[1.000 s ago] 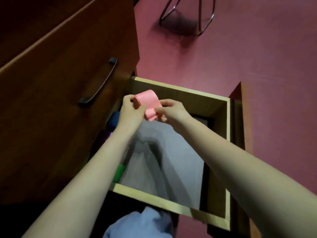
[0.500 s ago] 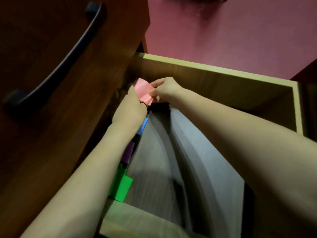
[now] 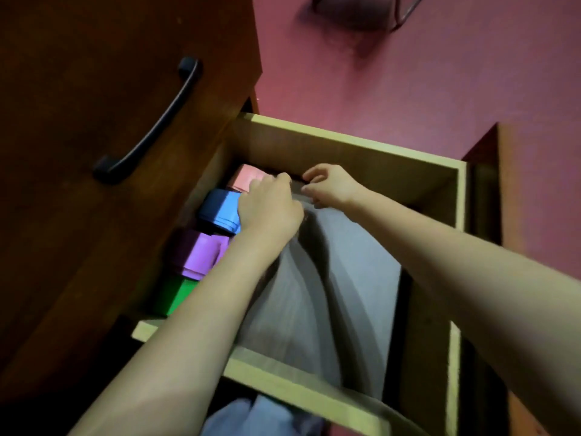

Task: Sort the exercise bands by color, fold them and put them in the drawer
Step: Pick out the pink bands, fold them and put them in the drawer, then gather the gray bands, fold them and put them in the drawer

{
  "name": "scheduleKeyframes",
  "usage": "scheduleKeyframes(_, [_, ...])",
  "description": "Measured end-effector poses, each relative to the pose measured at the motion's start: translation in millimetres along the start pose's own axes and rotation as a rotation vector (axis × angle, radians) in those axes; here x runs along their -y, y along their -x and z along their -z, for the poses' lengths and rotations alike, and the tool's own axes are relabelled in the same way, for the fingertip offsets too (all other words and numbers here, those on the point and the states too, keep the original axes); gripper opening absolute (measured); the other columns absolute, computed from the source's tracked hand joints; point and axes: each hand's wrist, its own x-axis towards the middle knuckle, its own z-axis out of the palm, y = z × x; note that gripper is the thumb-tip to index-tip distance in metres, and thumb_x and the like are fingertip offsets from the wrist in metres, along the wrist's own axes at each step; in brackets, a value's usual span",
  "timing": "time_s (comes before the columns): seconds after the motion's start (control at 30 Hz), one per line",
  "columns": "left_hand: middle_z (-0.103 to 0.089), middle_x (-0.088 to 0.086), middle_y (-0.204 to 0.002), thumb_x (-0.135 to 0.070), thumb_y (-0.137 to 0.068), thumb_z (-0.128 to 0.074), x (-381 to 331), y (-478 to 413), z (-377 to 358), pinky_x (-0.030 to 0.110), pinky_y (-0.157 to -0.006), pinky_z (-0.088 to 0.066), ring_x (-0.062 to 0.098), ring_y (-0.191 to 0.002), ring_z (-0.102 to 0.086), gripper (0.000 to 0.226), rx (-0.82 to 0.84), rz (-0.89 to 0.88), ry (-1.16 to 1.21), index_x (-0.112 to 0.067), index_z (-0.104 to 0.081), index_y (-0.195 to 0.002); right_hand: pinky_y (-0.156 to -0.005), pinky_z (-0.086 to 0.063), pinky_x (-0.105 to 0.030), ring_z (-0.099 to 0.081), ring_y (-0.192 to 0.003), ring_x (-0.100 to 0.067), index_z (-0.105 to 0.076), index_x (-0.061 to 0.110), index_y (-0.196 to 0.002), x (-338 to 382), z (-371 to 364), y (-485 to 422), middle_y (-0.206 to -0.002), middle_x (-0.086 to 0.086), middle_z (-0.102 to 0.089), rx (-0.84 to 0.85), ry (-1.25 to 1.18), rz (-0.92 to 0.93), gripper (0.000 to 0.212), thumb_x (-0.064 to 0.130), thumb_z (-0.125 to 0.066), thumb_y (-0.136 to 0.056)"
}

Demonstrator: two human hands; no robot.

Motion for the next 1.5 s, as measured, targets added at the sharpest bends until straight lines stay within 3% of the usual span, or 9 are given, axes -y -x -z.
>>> scheduleKeyframes(0.1, [-0.053, 0.006, -0.127, -0.021, -0.089, -0.045, -31, 37, 11, 0.037, -0.093, -0.041, 0.027, -0.118, -0.047, 0.034, 0.043, -0.065, 0.203, -0.018, -0.049, -0.122, -0.071, -0.050, -0.023, -0.056, -0.078, -0.015, -0.052, 0.006, -0.116, -12, 27, 72, -0.116, -0.018, -0.057, -0.047, -0.137, 0.027, 0.029, 0.003, -0.052, -0.088])
scheduleKeyframes(0.3, [-0.067, 0.000, -0.097, -0.024, -0.086, -0.050, -118, 149, 17, 0.042, -0.086, -0.050, 0.021, -0.093, -0.061, 0.014, 0.136, -0.249, 0.602, -0.024, -0.061, -0.093, -0.065, -0.052, -0.018, -0.060, -0.069, -0.013, -0.060, 0.013, -0.098, -45, 95, 249, -0.089, 0.000, -0.061, -0.242, -0.190, 0.158, 0.020, -0.001, -0.053, -0.085])
scheduleKeyframes(0.47, [-0.063, 0.005, -0.077, -0.022, -0.089, -0.048, -181, 232, -1, 0.036, -0.069, -0.048, 0.019, -0.063, -0.052, 0.015, 0.262, -0.413, 0.599, -0.020, -0.056, -0.076, -0.068, -0.049, -0.023, -0.058, -0.069, -0.014, -0.057, 0.026, -0.081, -98, 127, 339, -0.080, 0.006, -0.061, -0.298, -0.005, 0.064, 0.026, 0.001, -0.053, -0.083])
scheduleKeyframes(0.6, [-0.067, 0.012, -0.081, -0.021, -0.089, -0.048, -222, 275, -11, 0.033, -0.069, -0.042, 0.021, -0.070, -0.051, 0.018, 0.311, -0.467, 0.465, -0.012, -0.060, -0.079, -0.072, -0.042, -0.023, -0.054, -0.073, -0.009, -0.062, 0.015, -0.091, -138, 143, 384, -0.085, 0.003, -0.062, -0.311, 0.107, 0.001, 0.014, 0.006, -0.053, -0.084])
scheduleKeyframes(0.83, [-0.070, 0.011, -0.076, -0.016, -0.087, -0.048, -271, 303, -37, 0.031, -0.072, -0.045, 0.021, -0.071, -0.054, 0.020, 0.390, -0.504, 0.294, -0.006, -0.064, -0.082, -0.071, -0.036, -0.019, -0.049, -0.068, -0.002, -0.064, 0.015, -0.100, -201, 166, 436, -0.088, 0.006, -0.060, -0.395, 0.032, -0.089, 0.019, 0.010, -0.053, -0.086])
scheduleKeyframes(1.0, [-0.062, 0.003, -0.067, -0.016, -0.087, -0.048, -291, 305, -67, 0.032, -0.073, -0.046, 0.021, -0.071, -0.054, 0.018, 0.423, -0.516, 0.221, -0.010, -0.062, -0.078, -0.060, -0.038, -0.018, -0.051, -0.071, -0.013, -0.064, 0.008, -0.100, -252, 169, 456, -0.074, 0.009, -0.057, -0.414, -0.084, -0.181, 0.018, 0.006, -0.052, -0.087])
scheduleKeyframes(1.3, [-0.056, 0.000, -0.055, -0.012, -0.087, -0.050, -312, 252, -133, 0.010, -0.034, -0.028, 0.001, -0.026, -0.040, 0.028, 0.568, -0.460, 0.281, -0.019, -0.050, -0.060, -0.060, -0.039, -0.015, -0.050, -0.067, -0.010, -0.060, 0.016, -0.088, -345, 152, 429, -0.068, 0.014, -0.053, -0.423, -0.266, -0.361, 0.017, 0.003, -0.049, -0.086])
scheduleKeyframes(1.43, [-0.054, 0.002, -0.055, -0.006, -0.086, -0.049, -314, 222, -178, 0.011, -0.029, -0.025, 0.003, -0.022, -0.034, 0.028, 0.659, -0.316, 0.353, -0.016, -0.049, -0.060, -0.055, -0.039, -0.011, -0.048, -0.060, -0.011, -0.057, 0.019, -0.084, -391, 140, 409, -0.063, 0.008, -0.053, -0.445, -0.308, -0.464, 0.020, 0.002, -0.048, -0.087])
scheduleKeyframes(1.5, [-0.054, 0.000, -0.052, -0.005, -0.086, -0.049, -311, 211, -207, 0.010, -0.030, -0.026, 0.003, -0.024, -0.036, 0.028, 0.692, -0.266, 0.391, -0.016, -0.050, -0.060, -0.062, -0.044, -0.019, -0.049, -0.063, -0.016, -0.056, 0.020, -0.081, -412, 131, 399, -0.063, 0.005, -0.053, -0.428, -0.350, -0.514, 0.023, 0.000, -0.046, -0.087])
